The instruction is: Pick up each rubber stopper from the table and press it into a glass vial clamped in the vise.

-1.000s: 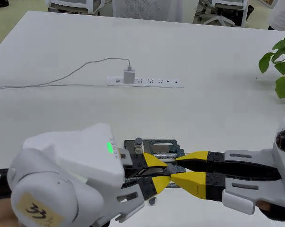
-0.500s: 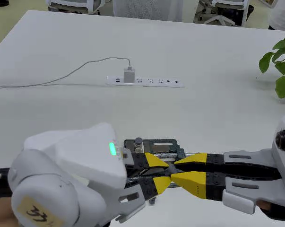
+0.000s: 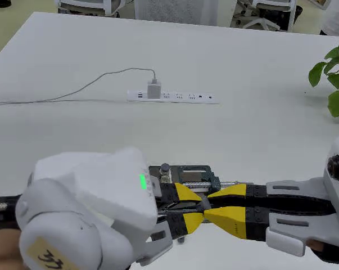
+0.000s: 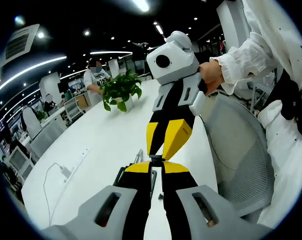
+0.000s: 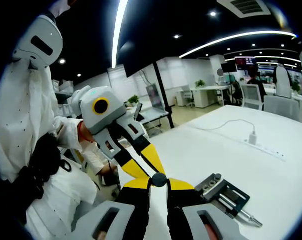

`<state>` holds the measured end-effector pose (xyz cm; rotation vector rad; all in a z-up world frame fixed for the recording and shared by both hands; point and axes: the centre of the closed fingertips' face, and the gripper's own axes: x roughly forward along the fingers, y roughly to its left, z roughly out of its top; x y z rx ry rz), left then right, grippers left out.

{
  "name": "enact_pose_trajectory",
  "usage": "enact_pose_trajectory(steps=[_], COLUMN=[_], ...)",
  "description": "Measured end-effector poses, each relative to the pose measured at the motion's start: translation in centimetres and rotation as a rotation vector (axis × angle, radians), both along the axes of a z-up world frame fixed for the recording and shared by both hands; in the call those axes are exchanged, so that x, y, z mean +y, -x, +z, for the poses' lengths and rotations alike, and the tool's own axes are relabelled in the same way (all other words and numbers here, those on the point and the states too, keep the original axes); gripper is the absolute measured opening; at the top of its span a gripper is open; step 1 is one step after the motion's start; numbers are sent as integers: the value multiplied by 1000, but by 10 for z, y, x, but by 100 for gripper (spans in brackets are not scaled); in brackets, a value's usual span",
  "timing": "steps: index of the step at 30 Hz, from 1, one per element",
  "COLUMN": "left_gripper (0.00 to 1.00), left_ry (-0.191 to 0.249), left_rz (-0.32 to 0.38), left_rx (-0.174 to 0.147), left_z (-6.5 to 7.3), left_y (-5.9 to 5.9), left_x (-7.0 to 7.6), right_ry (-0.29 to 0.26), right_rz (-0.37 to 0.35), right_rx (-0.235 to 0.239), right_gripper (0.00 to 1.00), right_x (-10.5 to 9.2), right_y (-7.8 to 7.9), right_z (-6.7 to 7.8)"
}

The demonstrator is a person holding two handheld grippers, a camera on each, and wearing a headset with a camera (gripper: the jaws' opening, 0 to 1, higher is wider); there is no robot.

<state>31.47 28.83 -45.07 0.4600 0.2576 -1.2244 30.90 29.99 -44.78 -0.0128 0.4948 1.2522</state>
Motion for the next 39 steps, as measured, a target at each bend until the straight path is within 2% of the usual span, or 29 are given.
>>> enact_pose_trajectory(steps=[8, 16, 27, 29, 39], left_gripper=[3, 3, 3, 3, 3], left_ry=[-16, -32, -46, -47, -55], left_rz=[-26, -54, -71, -71, -83], left_rx=[-2, -11, -8, -7, -4], left_z=[-1, -1, -2, -2, -4], left_y=[3, 6, 7, 7, 9], left_x=[1, 2, 3, 3, 4], right_ry=[-4, -27, -21, -14, -5], right_rz=[11, 16, 23, 32, 39], right_rx=[19, 61, 51, 28, 27], right_gripper=[7, 7, 7, 7, 7], right_x=[0, -1, 1, 1, 0], right_y=[3, 5, 5, 6, 6], right_z=[-1, -1, -3, -3, -5])
